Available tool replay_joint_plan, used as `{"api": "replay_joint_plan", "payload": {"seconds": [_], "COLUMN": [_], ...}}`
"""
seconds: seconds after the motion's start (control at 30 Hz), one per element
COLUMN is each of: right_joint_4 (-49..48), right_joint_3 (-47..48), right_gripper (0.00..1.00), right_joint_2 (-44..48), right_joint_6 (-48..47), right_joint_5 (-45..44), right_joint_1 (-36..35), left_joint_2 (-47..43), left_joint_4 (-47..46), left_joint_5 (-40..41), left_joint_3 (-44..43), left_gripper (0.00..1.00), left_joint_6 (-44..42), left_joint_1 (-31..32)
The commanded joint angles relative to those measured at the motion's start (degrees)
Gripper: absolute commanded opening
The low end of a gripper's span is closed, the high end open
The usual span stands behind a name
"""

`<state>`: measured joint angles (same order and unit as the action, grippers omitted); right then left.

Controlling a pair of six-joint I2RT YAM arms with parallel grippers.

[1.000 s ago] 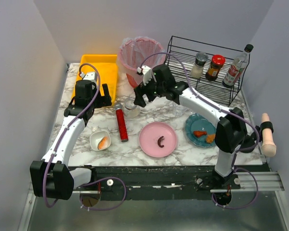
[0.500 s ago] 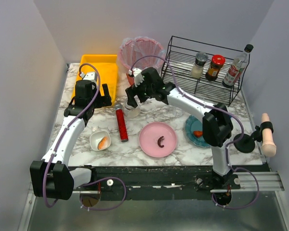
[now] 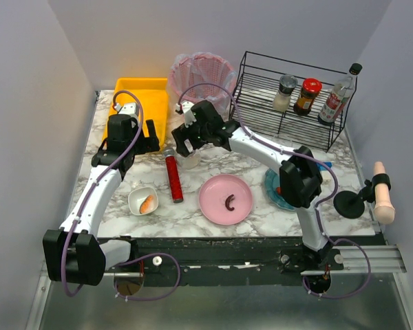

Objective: Clear the kitchen counter

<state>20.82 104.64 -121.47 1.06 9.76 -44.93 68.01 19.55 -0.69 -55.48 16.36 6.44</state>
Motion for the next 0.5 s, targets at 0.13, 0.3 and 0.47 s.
{"api": "replay_joint_plan", "payload": {"seconds": [0.13, 0.3, 0.47], "right_joint_4": [3.4, 3.9, 4.0], "right_joint_3": [2.1, 2.1, 2.4], "right_gripper": [1.0, 1.0, 1.0], "right_joint_2": [-3.1, -3.4, -3.9], "right_joint_6": [-0.4, -0.4, -2.8], "right_joint_5": [-4.0, -3.3, -5.0], "right_joint_1": [-1.4, -1.8, -2.4], "left_joint_2": [0.0, -0.1, 0.0], "left_joint_4": [0.9, 1.0, 0.9], "left_joint_5": [-1.2, -1.2, -1.2], "left_joint_3": [-1.6, -1.6, -1.6], "left_gripper": [0.99, 0.99, 0.99], "left_joint_6": [0.4, 0.3, 0.3], "left_joint_1": [-0.4, -0.4, -0.4]}}
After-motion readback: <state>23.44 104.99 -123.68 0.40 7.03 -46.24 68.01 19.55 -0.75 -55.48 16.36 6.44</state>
